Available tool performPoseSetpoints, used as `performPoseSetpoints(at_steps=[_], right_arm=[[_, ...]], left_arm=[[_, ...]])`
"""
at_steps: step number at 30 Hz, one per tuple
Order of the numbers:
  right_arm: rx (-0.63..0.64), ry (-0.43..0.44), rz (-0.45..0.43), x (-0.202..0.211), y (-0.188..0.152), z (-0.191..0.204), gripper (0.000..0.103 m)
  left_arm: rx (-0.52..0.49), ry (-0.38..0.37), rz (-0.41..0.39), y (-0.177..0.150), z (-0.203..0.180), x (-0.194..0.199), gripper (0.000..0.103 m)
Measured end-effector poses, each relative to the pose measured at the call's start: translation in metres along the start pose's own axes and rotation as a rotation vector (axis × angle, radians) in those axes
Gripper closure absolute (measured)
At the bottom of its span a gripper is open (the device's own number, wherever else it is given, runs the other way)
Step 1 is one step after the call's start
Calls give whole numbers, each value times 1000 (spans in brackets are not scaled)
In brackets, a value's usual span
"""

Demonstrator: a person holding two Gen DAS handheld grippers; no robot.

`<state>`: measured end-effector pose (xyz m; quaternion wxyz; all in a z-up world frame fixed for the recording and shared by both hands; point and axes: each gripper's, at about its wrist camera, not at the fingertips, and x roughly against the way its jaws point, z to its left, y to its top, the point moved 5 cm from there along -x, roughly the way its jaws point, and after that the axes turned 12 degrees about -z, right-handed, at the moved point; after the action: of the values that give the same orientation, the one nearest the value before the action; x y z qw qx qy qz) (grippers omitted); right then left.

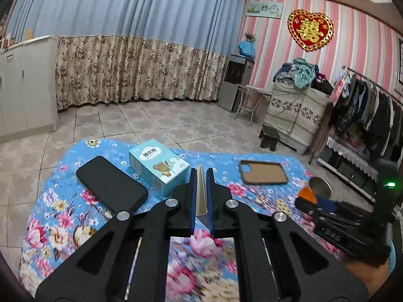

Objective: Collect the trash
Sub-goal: 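Carry the card in the left tool and orange lid in the right tool to the basket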

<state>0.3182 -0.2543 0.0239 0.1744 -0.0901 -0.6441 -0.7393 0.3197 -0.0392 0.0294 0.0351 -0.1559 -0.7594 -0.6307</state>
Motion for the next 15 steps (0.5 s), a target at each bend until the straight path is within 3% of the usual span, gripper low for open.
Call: performPoseSetpoints(at_steps=[8,15], right_arm=[[6,-19,-38,102,-18,-39,63],[2,-114,-82,175,-18,-110,63]], left_arm=[[-109,-3,1,-5,-60,55,97],[-135,-89,-15,-11,-135,99,97]])
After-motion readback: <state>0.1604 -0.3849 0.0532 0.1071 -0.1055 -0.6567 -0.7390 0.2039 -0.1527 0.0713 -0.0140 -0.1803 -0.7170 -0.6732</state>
